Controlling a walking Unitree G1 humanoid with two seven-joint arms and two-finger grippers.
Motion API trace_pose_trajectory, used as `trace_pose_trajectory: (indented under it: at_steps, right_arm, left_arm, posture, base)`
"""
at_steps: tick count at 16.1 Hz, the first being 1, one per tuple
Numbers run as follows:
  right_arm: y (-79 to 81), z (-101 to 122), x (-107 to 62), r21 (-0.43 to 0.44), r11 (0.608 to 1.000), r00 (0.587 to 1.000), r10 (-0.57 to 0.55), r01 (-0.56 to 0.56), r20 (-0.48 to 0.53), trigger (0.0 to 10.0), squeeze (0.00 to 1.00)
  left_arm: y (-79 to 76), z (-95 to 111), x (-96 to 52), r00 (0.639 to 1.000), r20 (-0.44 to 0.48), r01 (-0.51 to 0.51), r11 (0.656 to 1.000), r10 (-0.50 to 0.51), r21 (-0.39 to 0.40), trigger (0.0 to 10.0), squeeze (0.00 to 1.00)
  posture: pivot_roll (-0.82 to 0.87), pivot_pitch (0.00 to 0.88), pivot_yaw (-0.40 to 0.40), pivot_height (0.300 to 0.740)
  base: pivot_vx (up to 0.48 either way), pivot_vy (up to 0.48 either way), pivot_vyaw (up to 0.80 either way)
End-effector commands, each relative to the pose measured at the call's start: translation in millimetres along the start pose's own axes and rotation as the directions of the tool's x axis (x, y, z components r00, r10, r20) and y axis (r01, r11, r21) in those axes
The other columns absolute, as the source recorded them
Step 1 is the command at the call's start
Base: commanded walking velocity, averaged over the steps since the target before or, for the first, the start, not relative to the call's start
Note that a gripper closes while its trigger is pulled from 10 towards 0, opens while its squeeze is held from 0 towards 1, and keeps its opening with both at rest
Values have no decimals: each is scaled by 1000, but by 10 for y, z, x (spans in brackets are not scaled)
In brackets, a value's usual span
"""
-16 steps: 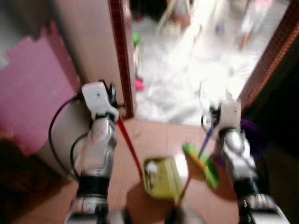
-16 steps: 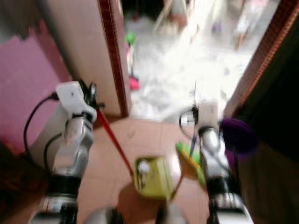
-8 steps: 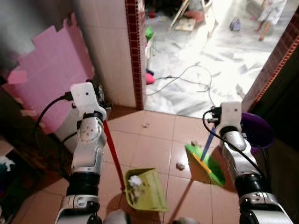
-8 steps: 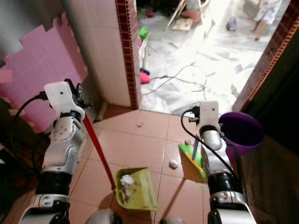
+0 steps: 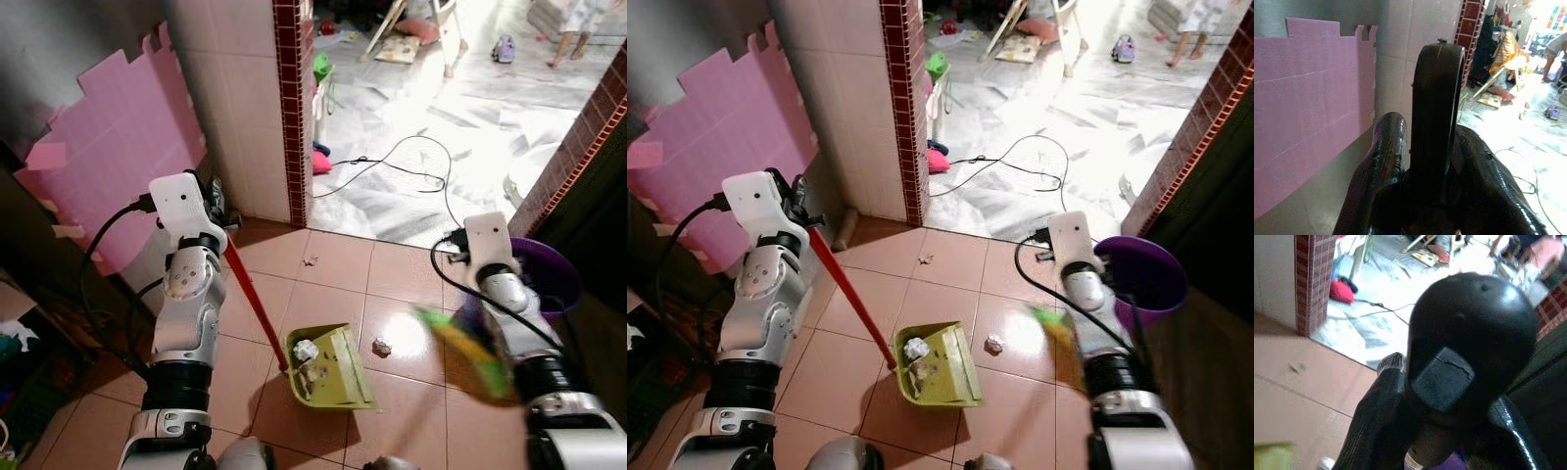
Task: Sweep floor
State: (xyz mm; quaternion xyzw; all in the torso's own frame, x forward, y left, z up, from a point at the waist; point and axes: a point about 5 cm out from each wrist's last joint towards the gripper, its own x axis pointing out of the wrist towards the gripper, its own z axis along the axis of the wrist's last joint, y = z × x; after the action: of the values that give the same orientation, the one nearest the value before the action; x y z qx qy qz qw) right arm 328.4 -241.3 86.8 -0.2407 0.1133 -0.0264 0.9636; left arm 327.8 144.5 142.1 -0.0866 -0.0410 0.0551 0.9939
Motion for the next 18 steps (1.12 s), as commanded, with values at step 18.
trace_pose_trajectory:
  at_steps: [18]
  right_arm:
    - [460, 225, -465, -95, 559, 537, 823, -824, 184, 10000, 0]
  left_arm:
    - [-73, 194, 77, 997, 62, 54, 998, -54, -7, 10000, 0]
  posture:
    - [-103, 0, 48, 740]
  base:
    - [0, 0, 0]
